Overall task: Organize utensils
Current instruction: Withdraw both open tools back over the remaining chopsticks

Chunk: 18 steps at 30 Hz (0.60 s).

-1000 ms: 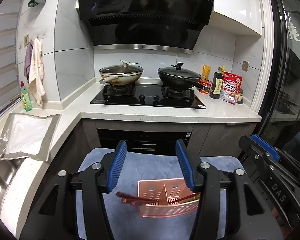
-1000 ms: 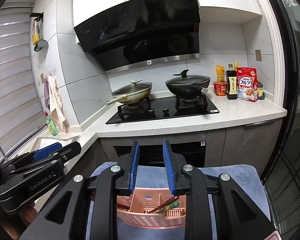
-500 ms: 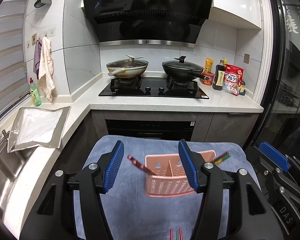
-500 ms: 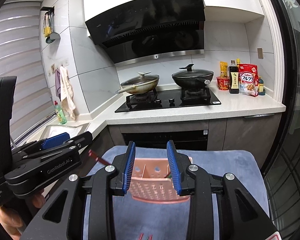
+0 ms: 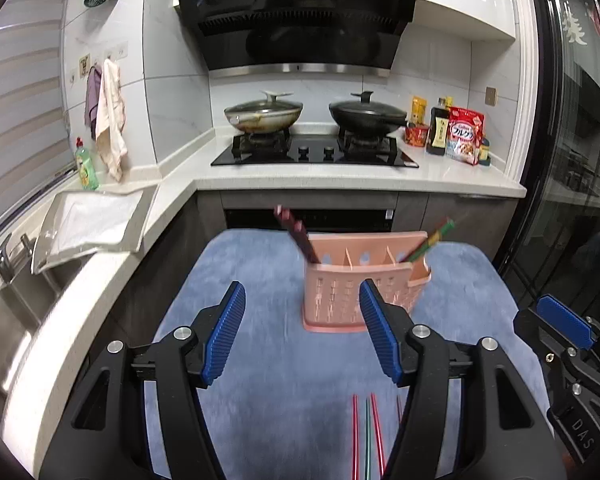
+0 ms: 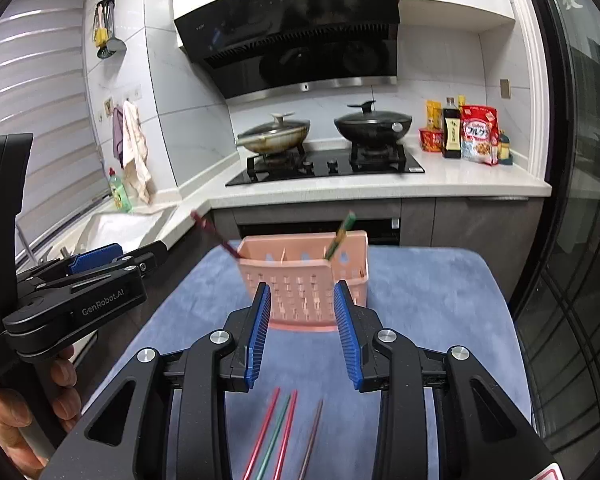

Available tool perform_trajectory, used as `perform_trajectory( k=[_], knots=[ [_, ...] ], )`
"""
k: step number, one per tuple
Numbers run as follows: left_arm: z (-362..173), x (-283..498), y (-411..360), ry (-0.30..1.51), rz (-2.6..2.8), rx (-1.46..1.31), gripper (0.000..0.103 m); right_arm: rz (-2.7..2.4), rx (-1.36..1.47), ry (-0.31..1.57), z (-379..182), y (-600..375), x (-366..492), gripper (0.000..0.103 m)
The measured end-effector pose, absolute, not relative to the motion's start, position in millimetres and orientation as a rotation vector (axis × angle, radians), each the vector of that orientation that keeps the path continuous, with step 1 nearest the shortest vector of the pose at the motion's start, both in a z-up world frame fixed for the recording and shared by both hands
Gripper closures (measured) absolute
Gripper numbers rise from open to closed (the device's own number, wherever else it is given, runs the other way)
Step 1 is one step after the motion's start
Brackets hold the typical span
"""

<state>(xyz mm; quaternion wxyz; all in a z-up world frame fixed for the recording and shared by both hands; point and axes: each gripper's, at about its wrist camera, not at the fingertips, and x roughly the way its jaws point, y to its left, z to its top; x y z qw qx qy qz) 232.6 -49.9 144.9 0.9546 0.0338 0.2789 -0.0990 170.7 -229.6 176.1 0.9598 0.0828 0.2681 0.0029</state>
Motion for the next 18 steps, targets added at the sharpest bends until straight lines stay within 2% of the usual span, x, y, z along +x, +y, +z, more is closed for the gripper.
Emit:
perform_trajectory(
  k=[10,18],
  knots=[
    [101,191,-37,0.64,-0.198,0.063,0.047,0.0,0.181,0.597,141,-222,125,0.07],
    [57,156,-33,0.694,-0.191,0.087,0.047,-0.016,0.211,0.687,89,-215,88,0.07]
  ],
)
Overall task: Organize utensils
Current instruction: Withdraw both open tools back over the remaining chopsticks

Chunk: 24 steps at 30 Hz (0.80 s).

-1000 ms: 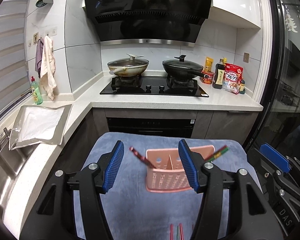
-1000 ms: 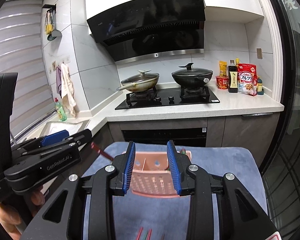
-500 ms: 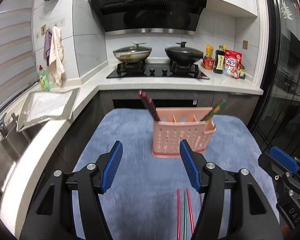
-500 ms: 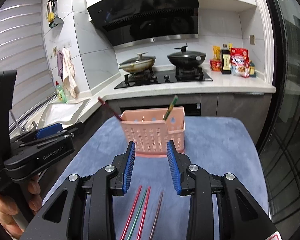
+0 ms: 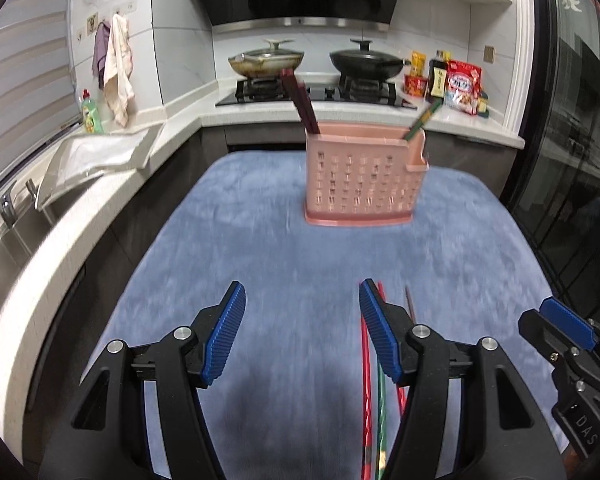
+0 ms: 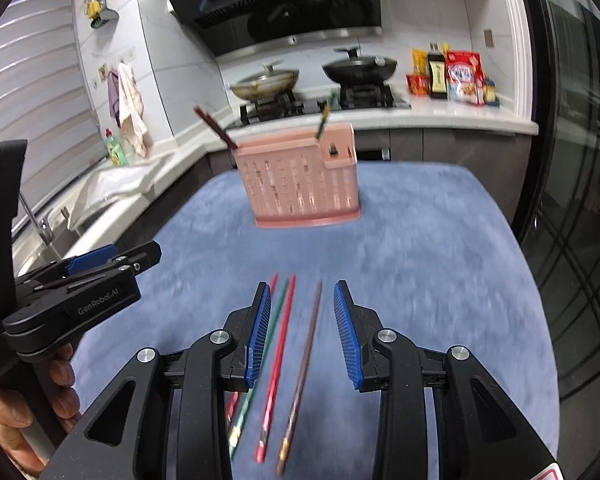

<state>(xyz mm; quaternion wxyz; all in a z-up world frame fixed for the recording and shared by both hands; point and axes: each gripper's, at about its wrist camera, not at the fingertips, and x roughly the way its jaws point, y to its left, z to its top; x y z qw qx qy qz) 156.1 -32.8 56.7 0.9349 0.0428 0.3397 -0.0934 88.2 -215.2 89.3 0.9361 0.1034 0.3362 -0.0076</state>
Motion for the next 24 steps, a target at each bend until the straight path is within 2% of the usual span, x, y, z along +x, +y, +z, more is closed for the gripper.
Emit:
perform_trajectory(
  k=[24],
  knots=[
    [-26,101,-25,0.818,-0.158,0.133,0.047,-0.011,0.213,0.882,-7,-187,45,0.07]
  ],
)
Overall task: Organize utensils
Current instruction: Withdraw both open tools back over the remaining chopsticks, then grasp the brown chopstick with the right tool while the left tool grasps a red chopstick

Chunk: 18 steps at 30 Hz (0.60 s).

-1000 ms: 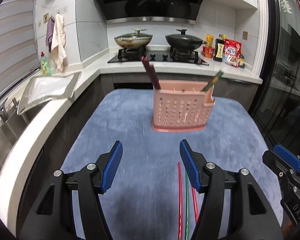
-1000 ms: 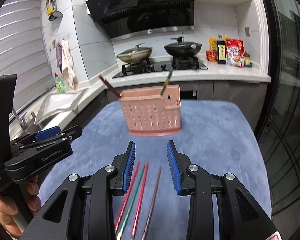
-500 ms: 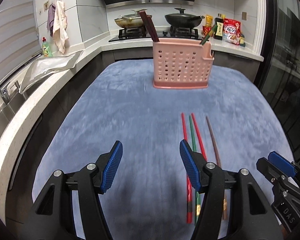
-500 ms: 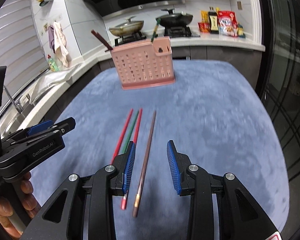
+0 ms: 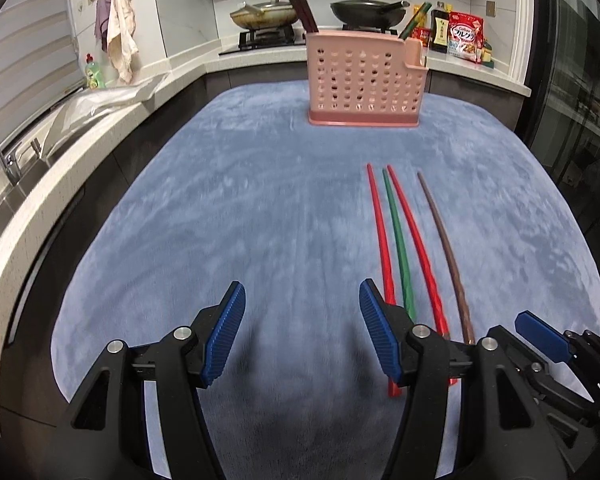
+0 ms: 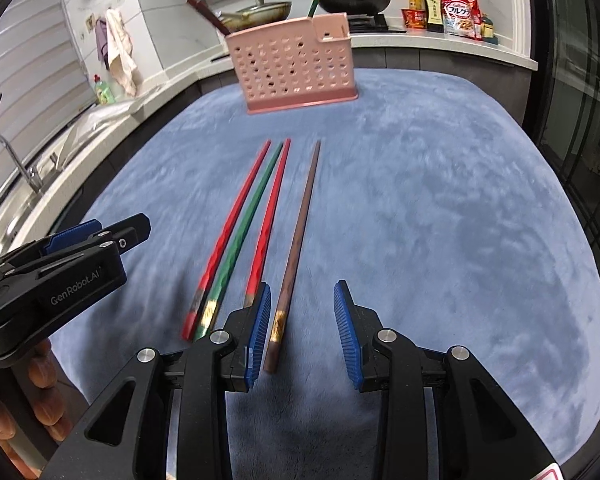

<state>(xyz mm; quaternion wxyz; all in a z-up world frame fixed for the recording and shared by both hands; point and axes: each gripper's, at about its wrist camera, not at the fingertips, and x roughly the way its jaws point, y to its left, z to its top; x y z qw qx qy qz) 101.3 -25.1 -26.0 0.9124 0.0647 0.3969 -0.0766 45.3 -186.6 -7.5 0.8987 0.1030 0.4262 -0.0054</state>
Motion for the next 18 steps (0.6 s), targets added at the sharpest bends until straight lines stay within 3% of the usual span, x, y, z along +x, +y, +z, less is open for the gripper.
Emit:
perform_trajectory(
  k=[11,18],
  knots=[
    [-45,92,-22,0.862,-0.148,0.127,0.047,0.0,0.183,0.914,-20,-177,43,0.071],
    [-48,91,-21,0.87,-0.152,0.124,0.047,0.009,0.15,0.937,-27,-168,44,0.079]
  ],
)
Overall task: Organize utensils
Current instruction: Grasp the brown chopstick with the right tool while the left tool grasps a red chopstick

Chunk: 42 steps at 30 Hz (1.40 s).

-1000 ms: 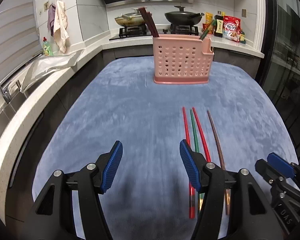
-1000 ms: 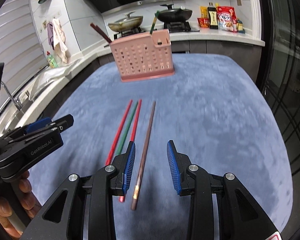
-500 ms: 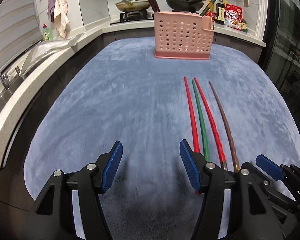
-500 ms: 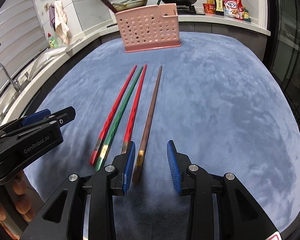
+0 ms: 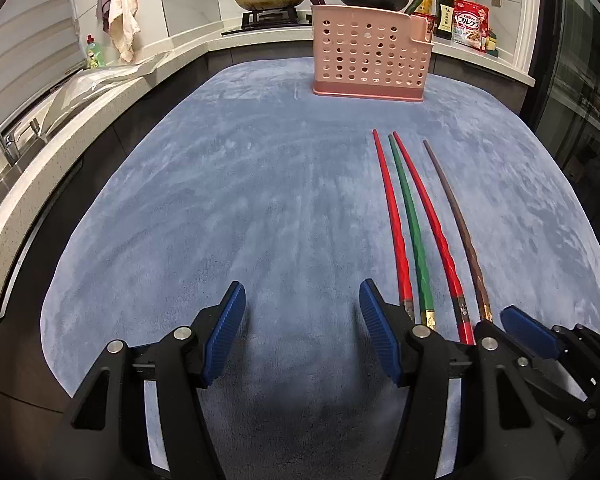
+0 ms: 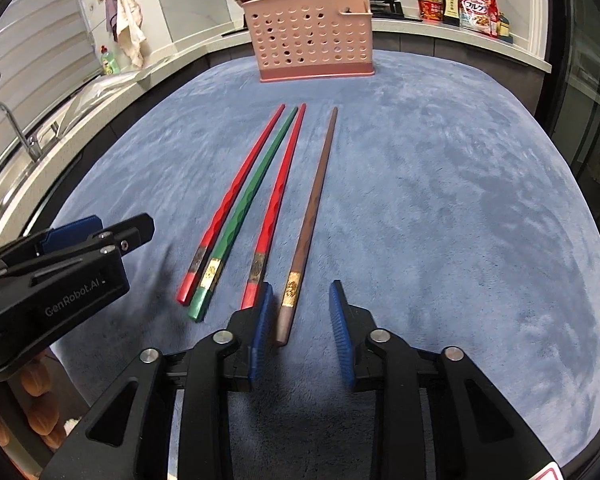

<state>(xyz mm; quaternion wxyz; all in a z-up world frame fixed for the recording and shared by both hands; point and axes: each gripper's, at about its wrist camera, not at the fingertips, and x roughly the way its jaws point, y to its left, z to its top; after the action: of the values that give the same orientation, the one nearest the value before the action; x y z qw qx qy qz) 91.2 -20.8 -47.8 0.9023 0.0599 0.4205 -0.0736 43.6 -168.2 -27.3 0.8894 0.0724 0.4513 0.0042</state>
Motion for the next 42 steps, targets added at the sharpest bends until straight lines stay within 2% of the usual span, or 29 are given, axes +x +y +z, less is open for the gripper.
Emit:
perform_trajectory(
  k=[5,11,17,42],
  knots=[
    [-50,90,-22,0.875,-0.157,0.125,0.047,0.001,0.138,0.936,-28,-168,43,0.082],
    [-51,89,-24,0.88,-0.167,0.127,0.043,-0.027,0.134,0.938,-29,-171,42,0.096],
    [-53,84,-30,0.883,-0.191,0.128,0.039,-0.051,0.158,0.933,-28,-179,40,0.096],
    [-72,89,-45,0.942,-0.229,0.121,0.038,-0.06,0.188,0.934,-29,-188,36,0.096]
  ],
)
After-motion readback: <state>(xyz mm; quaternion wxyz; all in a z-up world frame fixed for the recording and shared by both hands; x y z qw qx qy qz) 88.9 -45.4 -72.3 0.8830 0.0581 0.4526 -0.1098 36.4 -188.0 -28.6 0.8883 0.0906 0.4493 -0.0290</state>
